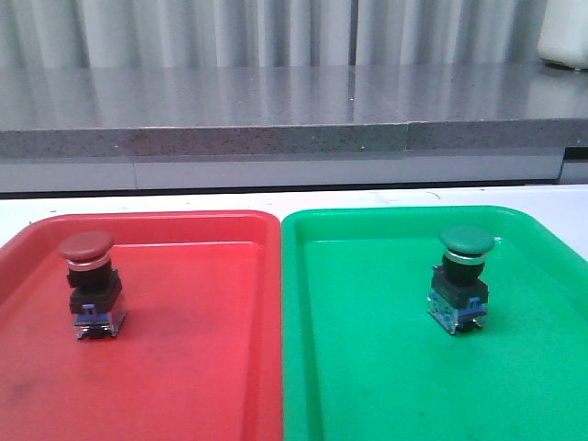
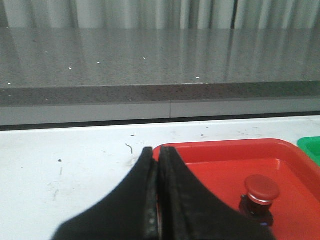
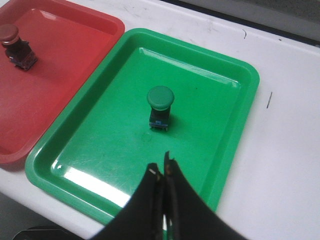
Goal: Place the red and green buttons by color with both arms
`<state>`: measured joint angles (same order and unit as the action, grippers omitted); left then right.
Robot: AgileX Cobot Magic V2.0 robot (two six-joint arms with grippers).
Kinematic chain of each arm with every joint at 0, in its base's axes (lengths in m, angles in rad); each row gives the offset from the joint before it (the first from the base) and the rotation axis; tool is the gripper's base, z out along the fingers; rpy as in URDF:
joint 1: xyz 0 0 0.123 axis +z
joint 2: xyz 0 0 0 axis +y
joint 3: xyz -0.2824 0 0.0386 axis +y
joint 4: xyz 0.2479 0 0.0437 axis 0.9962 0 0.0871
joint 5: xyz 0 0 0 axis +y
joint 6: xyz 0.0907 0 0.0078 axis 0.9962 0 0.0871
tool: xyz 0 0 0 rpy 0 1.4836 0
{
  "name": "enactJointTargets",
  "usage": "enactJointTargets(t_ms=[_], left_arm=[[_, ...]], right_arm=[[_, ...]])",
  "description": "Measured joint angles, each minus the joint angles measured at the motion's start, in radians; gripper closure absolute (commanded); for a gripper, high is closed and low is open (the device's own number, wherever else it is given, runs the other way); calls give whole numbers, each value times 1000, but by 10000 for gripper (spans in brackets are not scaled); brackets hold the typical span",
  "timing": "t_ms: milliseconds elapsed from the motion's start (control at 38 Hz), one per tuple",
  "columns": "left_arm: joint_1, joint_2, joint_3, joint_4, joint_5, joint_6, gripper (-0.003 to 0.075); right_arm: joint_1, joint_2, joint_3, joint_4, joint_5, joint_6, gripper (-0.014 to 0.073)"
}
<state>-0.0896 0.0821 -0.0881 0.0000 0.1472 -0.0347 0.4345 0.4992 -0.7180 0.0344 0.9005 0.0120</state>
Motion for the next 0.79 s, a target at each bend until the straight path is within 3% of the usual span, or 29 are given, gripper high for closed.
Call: enactJointTargets(t_ms=[263, 789], left_arm=[[75, -88, 92, -8, -147, 0, 740], [76, -88, 92, -9, -160, 0, 740]], right_arm=[[0, -1, 0, 0, 0, 0, 664], [0, -2, 0, 0, 0, 0, 664]])
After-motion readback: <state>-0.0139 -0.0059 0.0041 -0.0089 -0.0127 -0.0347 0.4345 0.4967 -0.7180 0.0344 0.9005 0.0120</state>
